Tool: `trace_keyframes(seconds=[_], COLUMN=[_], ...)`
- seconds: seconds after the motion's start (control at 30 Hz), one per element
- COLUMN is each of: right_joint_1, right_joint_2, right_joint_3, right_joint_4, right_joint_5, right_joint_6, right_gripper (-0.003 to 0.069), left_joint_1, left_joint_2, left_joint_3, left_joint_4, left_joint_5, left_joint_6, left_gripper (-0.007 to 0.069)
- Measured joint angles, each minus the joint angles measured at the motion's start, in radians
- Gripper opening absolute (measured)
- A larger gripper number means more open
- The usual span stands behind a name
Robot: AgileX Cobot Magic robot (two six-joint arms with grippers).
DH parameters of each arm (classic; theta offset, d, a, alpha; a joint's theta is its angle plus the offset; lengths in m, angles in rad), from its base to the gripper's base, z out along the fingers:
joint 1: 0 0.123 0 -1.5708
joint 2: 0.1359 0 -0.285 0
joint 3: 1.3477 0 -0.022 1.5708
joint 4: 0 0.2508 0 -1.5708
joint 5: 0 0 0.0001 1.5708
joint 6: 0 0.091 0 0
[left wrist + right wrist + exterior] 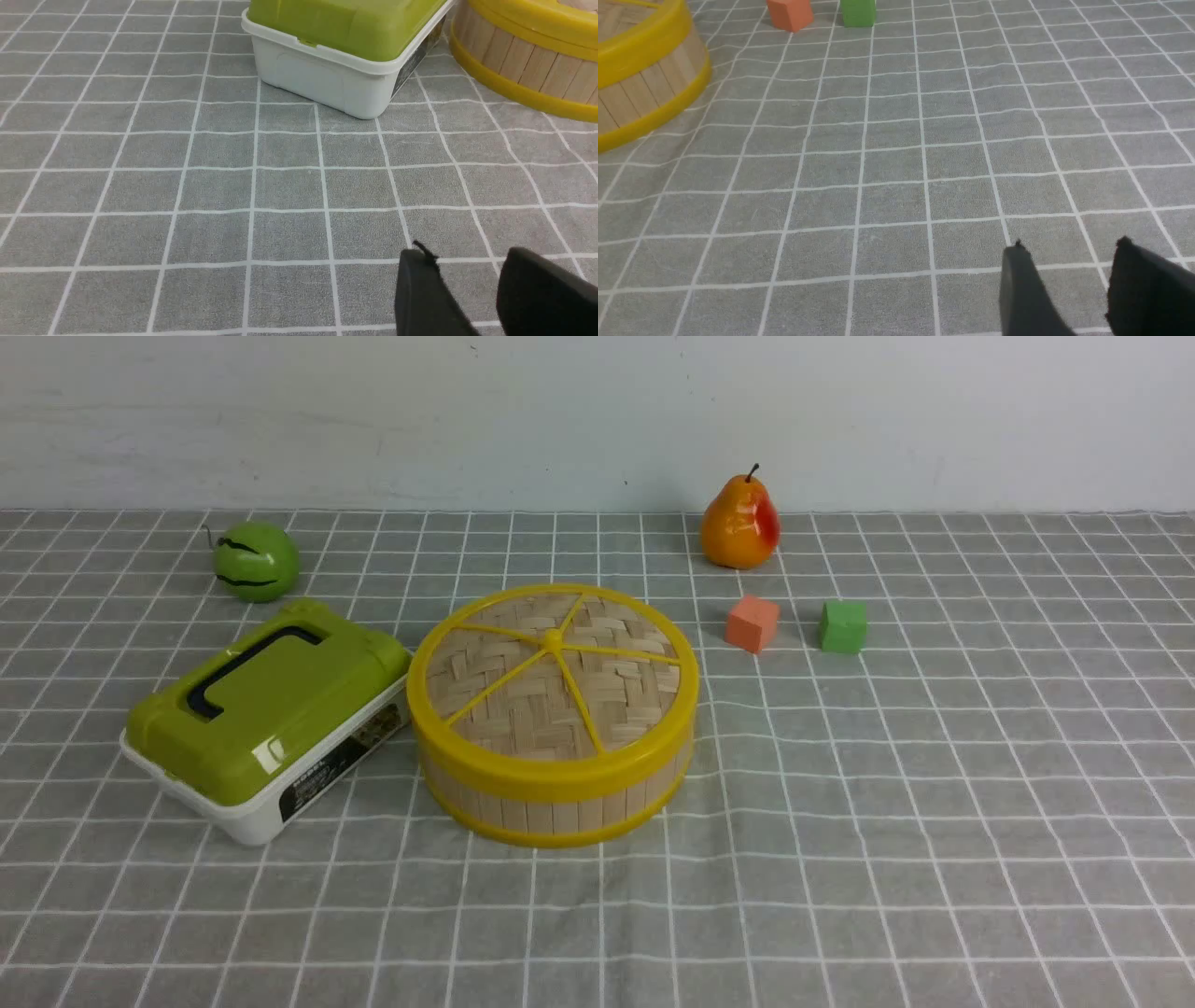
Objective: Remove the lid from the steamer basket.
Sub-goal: Use the right arm to lift the lid of the steamer
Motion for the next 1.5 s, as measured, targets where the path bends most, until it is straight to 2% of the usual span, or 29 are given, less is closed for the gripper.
trace_keyframes(seconds=[1.5], right_joint_1=[0.0], right_joint_2=[0.0], right_joint_3=[0.0], right_joint_4=[-0.026], right_joint_5=[-0.003], right_joint_6=[0.0], right_gripper=[0.0242], left_joint_1=[0.0], left_joint_2=[0.0], left_joint_3=[0.0], left_joint_4=[0.015], left_joint_5=[-0.001], left_joint_6=[0.0], left_gripper=[0.0239])
